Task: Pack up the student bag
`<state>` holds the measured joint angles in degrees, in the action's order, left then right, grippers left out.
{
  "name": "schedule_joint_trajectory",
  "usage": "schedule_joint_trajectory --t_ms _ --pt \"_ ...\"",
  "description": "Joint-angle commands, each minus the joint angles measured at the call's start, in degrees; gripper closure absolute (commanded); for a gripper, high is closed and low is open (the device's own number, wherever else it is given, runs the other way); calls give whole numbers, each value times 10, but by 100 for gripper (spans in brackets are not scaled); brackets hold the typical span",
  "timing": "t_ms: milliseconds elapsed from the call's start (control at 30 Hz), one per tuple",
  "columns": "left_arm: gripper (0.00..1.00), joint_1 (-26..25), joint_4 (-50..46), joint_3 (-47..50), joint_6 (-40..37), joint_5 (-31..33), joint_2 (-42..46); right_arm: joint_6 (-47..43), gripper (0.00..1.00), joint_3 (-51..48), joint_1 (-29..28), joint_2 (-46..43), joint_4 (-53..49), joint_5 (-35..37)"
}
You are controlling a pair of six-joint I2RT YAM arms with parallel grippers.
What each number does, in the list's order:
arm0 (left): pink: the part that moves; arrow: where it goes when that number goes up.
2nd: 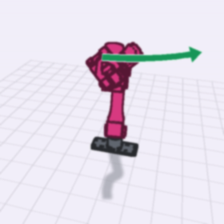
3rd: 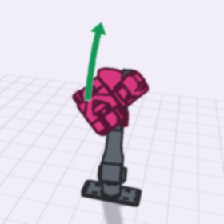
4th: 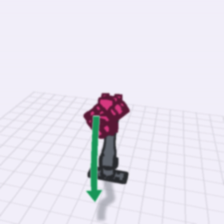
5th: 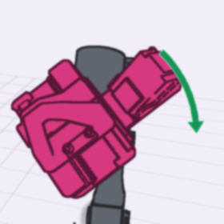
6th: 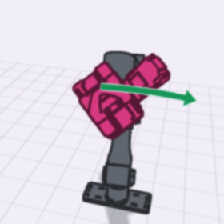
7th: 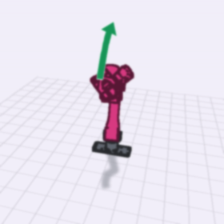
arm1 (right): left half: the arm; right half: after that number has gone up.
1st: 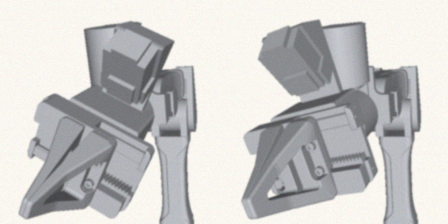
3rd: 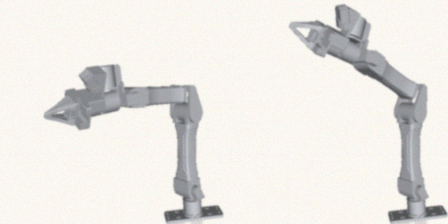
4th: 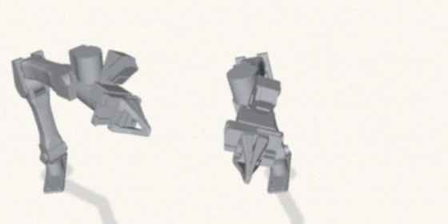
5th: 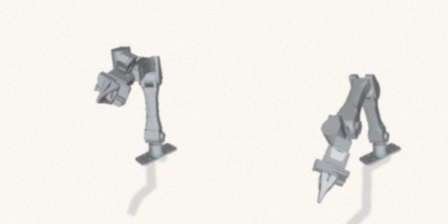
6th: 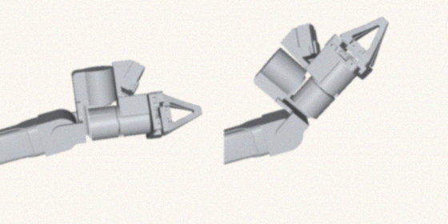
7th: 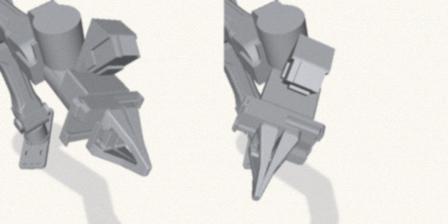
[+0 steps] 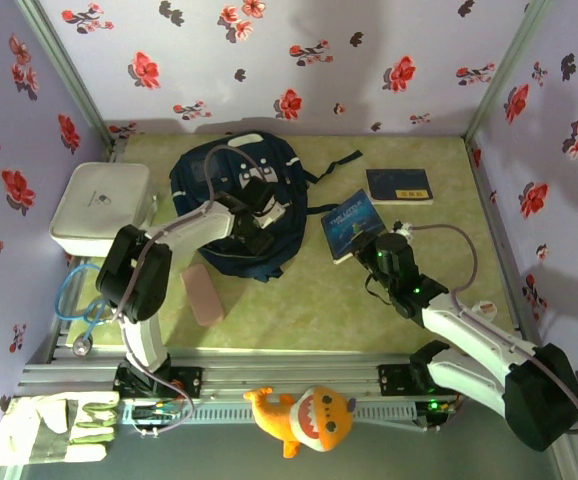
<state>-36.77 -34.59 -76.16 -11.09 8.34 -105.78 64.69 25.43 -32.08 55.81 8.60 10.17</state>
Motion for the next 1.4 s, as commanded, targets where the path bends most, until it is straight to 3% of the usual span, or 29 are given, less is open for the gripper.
schedule_joint_trajectory --t_ms 0,300,500,933,1200,1367 --pt "49 -2 -17 -33 -22 22 -23 11 90 4 2 -13 45 -9" --pt "83 -4 0 -51 -23 39 -9 12 90 -2 2 -40 30 -3" --pt "95 -6 25 -49 -24 23 41 -3 90 -5 2 -82 0 13" --pt "100 -6 129 -75 57 37 162 -49 89 -30 2 -150 24 -11" --pt "100 -6 173 -96 104 34 160 -36 90 -35 -2 -105 124 -103" --pt "100 -8 181 -101 126 32 158 -12 89 -31 -16 -54 172 -124"
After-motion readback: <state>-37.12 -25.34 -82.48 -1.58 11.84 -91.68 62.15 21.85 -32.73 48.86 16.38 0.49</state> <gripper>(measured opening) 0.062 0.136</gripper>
